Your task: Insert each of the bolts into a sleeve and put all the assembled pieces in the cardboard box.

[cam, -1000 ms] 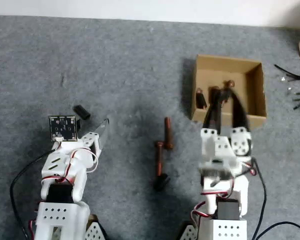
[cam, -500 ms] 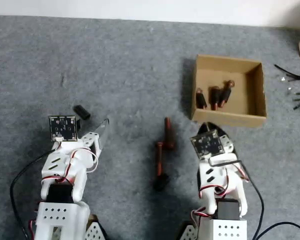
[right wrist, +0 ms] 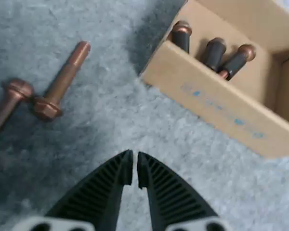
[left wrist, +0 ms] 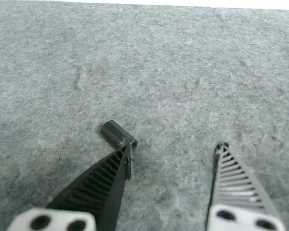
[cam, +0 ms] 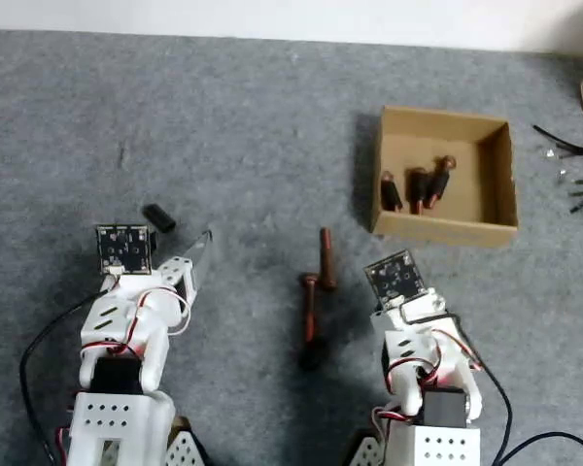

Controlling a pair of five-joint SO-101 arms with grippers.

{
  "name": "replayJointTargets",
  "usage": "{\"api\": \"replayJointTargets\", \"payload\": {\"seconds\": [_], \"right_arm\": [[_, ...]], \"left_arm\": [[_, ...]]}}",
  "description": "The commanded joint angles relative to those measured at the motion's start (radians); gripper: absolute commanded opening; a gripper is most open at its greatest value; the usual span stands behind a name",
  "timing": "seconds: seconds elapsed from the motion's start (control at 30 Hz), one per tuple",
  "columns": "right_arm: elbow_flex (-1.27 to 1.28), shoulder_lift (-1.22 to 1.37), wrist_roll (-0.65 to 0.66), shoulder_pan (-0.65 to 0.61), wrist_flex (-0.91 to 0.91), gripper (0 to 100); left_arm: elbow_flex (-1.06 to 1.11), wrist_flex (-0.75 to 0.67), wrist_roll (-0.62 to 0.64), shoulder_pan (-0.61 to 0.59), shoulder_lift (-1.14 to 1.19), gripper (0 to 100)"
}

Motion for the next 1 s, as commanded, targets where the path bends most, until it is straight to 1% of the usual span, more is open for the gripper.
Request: {"api": "replayJointTargets", "payload": {"seconds": [0.0, 0.1, 0.17, 0.33, 0.37, 0.47, 0.57, 0.6, 0.7, 0.87, 0.97], "right_arm": [[-0.067, -0.001, -0.057, -0.004, 0.065, 0.9], [-0.168, 0.033, -0.072, -0.013, 0.079, 0.9], [-0.226, 0.122, -0.069, -0.05, 0.077, 0.9], [-0.433, 0.547, -0.08, -0.142, 0.076, 0.9], [-0.487, 0.639, -0.101, -0.157, 0.068, 0.9], [-0.63, 0.88, -0.196, -0.211, 0.013, 0.9], [-0.745, 1.087, -0.242, -0.3, -0.036, 0.9], [-0.782, 1.153, -0.25, -0.334, -0.045, 0.9], [-0.883, 1.346, -0.25, -0.41, -0.053, 0.9], [-1.009, 1.612, -0.252, -0.426, -0.05, 0.9], [-1.03, 1.669, -0.252, -0.429, -0.047, 0.9]], "left_arm": [[-0.058, 0.006, -0.038, 0.013, 0.004, 26], [-0.056, 0.006, -0.04, 0.013, 0.004, 26], [-0.056, 0.006, -0.041, 0.013, 0.004, 26], [-0.056, 0.006, -0.041, 0.013, 0.004, 26], [-0.056, 0.008, -0.041, 0.013, 0.004, 26], [-0.064, 0.038, -0.043, 0.008, -0.004, 17], [-0.064, 0.037, -0.044, 0.007, -0.004, 8], [-0.064, 0.037, -0.044, 0.007, -0.004, 6], [-0.064, 0.037, -0.044, 0.007, -0.004, 6], [-0.064, 0.037, -0.044, 0.007, -0.004, 6], [-0.064, 0.037, -0.044, 0.007, -0.004, 6]]}}
